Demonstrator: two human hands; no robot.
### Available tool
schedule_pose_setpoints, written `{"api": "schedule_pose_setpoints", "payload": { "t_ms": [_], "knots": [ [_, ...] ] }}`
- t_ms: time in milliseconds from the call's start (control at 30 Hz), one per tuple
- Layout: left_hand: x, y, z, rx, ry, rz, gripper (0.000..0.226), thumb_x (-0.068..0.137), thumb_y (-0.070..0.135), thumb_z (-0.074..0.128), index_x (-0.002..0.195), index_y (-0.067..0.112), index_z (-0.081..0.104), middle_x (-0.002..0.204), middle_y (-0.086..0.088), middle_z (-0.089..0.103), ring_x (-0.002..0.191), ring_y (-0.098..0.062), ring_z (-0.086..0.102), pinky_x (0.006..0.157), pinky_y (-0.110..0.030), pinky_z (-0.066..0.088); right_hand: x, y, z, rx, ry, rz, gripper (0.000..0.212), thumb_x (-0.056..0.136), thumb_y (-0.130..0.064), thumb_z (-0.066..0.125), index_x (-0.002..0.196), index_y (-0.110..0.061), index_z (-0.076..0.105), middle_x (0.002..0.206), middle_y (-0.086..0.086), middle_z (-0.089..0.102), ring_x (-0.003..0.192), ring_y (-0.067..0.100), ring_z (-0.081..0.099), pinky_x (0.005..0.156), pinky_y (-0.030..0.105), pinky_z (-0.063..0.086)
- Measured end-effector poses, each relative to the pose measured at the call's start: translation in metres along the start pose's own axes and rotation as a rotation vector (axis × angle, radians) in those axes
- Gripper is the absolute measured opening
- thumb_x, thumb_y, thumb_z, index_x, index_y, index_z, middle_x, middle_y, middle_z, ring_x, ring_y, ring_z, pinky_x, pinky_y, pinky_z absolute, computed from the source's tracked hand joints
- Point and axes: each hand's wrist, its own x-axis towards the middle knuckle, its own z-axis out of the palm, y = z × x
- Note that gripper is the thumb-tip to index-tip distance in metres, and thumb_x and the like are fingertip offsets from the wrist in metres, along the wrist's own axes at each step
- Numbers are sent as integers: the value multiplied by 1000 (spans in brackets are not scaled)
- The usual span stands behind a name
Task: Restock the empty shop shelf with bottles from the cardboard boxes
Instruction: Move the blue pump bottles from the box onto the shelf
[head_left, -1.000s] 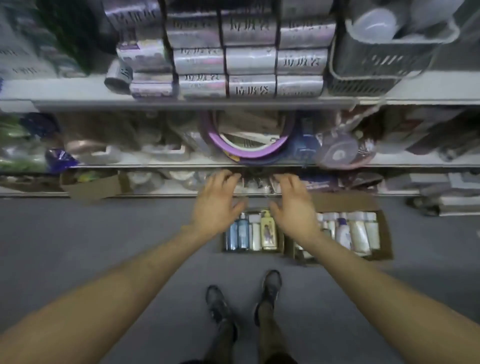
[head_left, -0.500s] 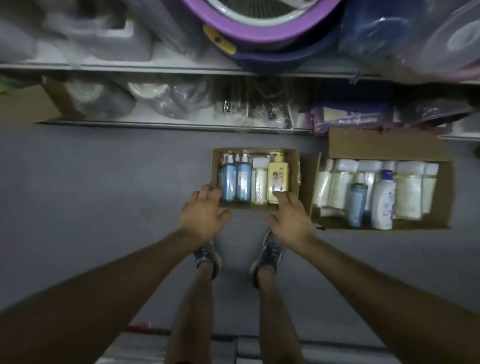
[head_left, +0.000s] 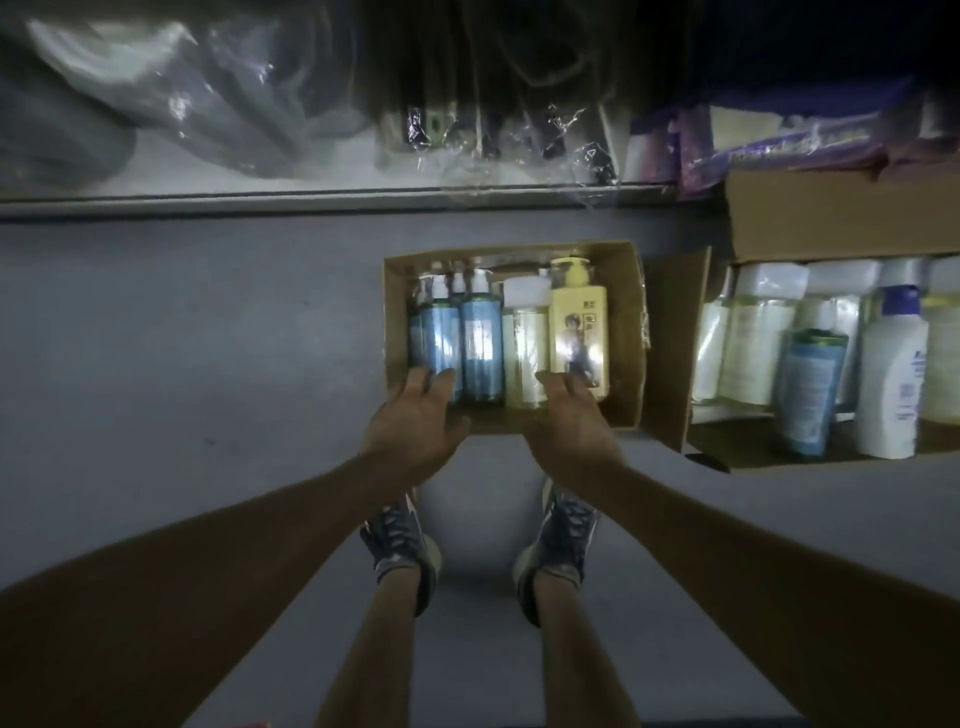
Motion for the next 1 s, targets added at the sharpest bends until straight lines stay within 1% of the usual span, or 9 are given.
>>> {"api": "schedule_pose_setpoints", "payload": {
  "t_ms": [100, 200, 267, 400, 633, 700, 800, 900, 1000],
  "knots": [
    [36, -9, 13, -28, 6, -7, 76, 102, 47, 62, 165, 22, 29, 165, -12, 30, 149, -39, 36, 113, -52, 46, 32, 0, 17, -27, 15, -6, 60, 101, -23, 63, 156, -16, 40, 153, 12, 44, 140, 32, 46, 111, 46, 46],
    [65, -14, 24, -91, -1, -43, 84, 102, 45, 64, 169, 26, 18, 168, -15, 25, 150, -45, 34, 120, -57, 40, 56, -6, 32, -32, 31, -70, 57, 101, -20, 62, 152, -3, 45, 146, 23, 52, 133, 40, 54, 108, 53, 51],
    [82, -17, 29, -131, -3, -83, 89, 102, 45, 64, 171, 28, 10, 172, -17, 18, 153, -47, 32, 123, -58, 36, 74, -13, 42, 6, 40, -87, 59, 98, -18, 64, 152, -4, 45, 146, 22, 52, 130, 40, 56, 106, 52, 53],
    [107, -20, 36, -165, 0, -113, 96, 105, 45, 62, 171, 24, -5, 172, -23, 13, 152, -46, 36, 123, -59, 35, 109, -25, 59, 131, 1, 26, 69, 97, -20, 66, 159, -14, 37, 154, 12, 44, 136, 32, 52, 110, 44, 47],
    [129, -26, 47, -121, 47, -93, 107, 103, 35, 69, 169, 24, -15, 170, -26, 16, 149, -43, 40, 122, -53, 39, 121, -35, 93, 267, 108, 127, 85, 91, -16, 69, 163, -10, 26, 155, 17, 38, 144, 37, 38, 121, 54, 37],
    [132, -29, 52, -122, 111, -67, 100, 106, 29, 65, 170, 24, -12, 166, -29, 23, 145, -45, 44, 118, -49, 42, 127, -37, 97, 313, 155, 162, 80, 92, -15, 66, 162, -9, 28, 151, 18, 39, 142, 38, 39, 121, 55, 38],
    [135, -30, 54, -255, 147, -82, 94, 106, 18, 60, 170, 31, -7, 160, -32, 31, 135, -49, 50, 103, -42, 44, 141, -40, 97, 340, 174, 195, 62, 95, -17, 61, 153, -7, 40, 147, 15, 37, 137, 37, 41, 119, 53, 40],
    [138, -26, 52, -180, 116, -142, 97, 108, 36, 60, 167, 36, -17, 156, -33, 37, 133, -46, 54, 113, -55, 46, 147, -38, 95, 339, 170, 202, 52, 96, -15, 61, 146, -4, 49, 146, 14, 37, 134, 36, 45, 118, 49, 42],
    [137, -23, 49, -209, 105, -171, 98, 108, 40, 59, 166, 39, -20, 153, -34, 41, 133, -46, 56, 112, -60, 47, 145, -34, 97, 327, 220, 173, 47, 98, -13, 59, 144, -6, 52, 144, 16, 44, 131, 36, 51, 115, 49, 44]
  ]
}}
